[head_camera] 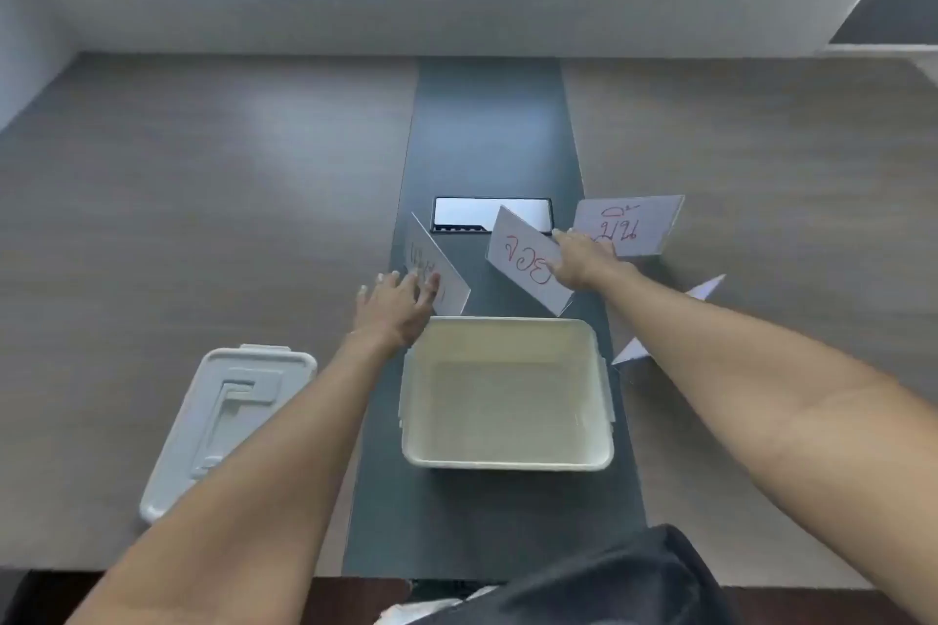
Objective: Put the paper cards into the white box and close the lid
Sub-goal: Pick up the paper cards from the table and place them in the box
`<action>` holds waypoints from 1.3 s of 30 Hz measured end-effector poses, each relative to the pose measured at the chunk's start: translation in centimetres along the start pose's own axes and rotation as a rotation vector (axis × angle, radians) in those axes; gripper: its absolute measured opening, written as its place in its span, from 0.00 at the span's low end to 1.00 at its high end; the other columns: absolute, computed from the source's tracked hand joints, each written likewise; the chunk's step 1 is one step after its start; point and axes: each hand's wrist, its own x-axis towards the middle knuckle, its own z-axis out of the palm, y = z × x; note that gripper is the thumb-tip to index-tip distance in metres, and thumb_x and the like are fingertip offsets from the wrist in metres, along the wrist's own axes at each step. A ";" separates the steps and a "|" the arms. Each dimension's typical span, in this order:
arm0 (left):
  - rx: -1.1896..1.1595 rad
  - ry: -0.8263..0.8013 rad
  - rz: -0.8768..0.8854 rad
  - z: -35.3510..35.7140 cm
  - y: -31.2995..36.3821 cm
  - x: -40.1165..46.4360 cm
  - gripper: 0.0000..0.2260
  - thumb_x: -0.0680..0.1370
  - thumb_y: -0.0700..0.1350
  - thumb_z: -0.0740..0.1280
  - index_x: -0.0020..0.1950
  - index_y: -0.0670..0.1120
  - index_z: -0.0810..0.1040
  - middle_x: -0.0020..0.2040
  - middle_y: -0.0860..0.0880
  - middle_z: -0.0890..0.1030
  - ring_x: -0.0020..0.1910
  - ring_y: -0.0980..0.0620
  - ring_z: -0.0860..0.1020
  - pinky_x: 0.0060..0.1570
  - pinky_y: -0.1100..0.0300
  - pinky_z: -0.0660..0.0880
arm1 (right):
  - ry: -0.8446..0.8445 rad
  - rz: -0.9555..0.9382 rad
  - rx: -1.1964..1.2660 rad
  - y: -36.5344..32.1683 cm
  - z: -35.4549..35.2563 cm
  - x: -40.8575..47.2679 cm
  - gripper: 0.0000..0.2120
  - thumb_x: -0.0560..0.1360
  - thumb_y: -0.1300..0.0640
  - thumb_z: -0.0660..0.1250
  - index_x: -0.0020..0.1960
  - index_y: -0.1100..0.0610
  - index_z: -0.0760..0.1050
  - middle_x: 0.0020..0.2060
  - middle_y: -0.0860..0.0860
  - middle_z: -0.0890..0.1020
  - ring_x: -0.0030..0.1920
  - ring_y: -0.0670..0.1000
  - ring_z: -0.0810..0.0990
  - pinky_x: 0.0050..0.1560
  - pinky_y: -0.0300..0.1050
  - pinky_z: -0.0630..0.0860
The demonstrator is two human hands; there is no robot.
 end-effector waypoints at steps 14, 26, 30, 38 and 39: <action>-0.421 -0.118 -0.003 4.9 -1.8 -2.7 0.22 0.80 0.66 0.43 0.59 0.54 0.66 0.56 0.43 0.80 0.55 0.38 0.77 0.61 0.41 0.72 | 0.126 0.064 0.200 -0.6 -1.3 -2.6 0.11 0.79 0.64 0.60 0.61 0.61 0.72 0.58 0.60 0.79 0.57 0.63 0.79 0.45 0.49 0.70; -0.544 -0.139 0.030 4.4 -0.5 -2.7 0.23 0.83 0.61 0.46 0.69 0.49 0.67 0.65 0.44 0.77 0.60 0.44 0.74 0.56 0.52 0.66 | 0.276 0.049 0.390 0.9 -11.9 -6.9 0.15 0.73 0.63 0.60 0.56 0.58 0.81 0.54 0.57 0.83 0.53 0.58 0.81 0.50 0.48 0.78; -0.547 -0.152 0.043 4.5 -0.6 -2.4 0.23 0.83 0.61 0.46 0.68 0.49 0.67 0.64 0.44 0.77 0.58 0.46 0.73 0.57 0.51 0.67 | 0.234 -0.044 0.403 0.3 -13.2 -8.5 0.16 0.73 0.64 0.59 0.55 0.58 0.82 0.52 0.55 0.84 0.49 0.56 0.81 0.44 0.45 0.79; -0.636 -0.202 0.062 4.3 -1.1 -2.1 0.26 0.83 0.62 0.46 0.72 0.48 0.67 0.68 0.47 0.74 0.67 0.46 0.72 0.69 0.47 0.66 | -0.033 -0.197 0.594 1.7 -12.4 -9.7 0.14 0.75 0.62 0.67 0.58 0.59 0.84 0.49 0.56 0.87 0.51 0.58 0.86 0.52 0.54 0.84; -0.643 -0.201 0.063 4.1 -1.0 -2.3 0.26 0.83 0.61 0.46 0.72 0.47 0.67 0.68 0.46 0.74 0.67 0.46 0.72 0.69 0.48 0.66 | -0.086 -0.208 0.624 2.0 -12.3 -9.8 0.14 0.75 0.62 0.67 0.58 0.59 0.85 0.49 0.57 0.87 0.51 0.58 0.87 0.54 0.55 0.84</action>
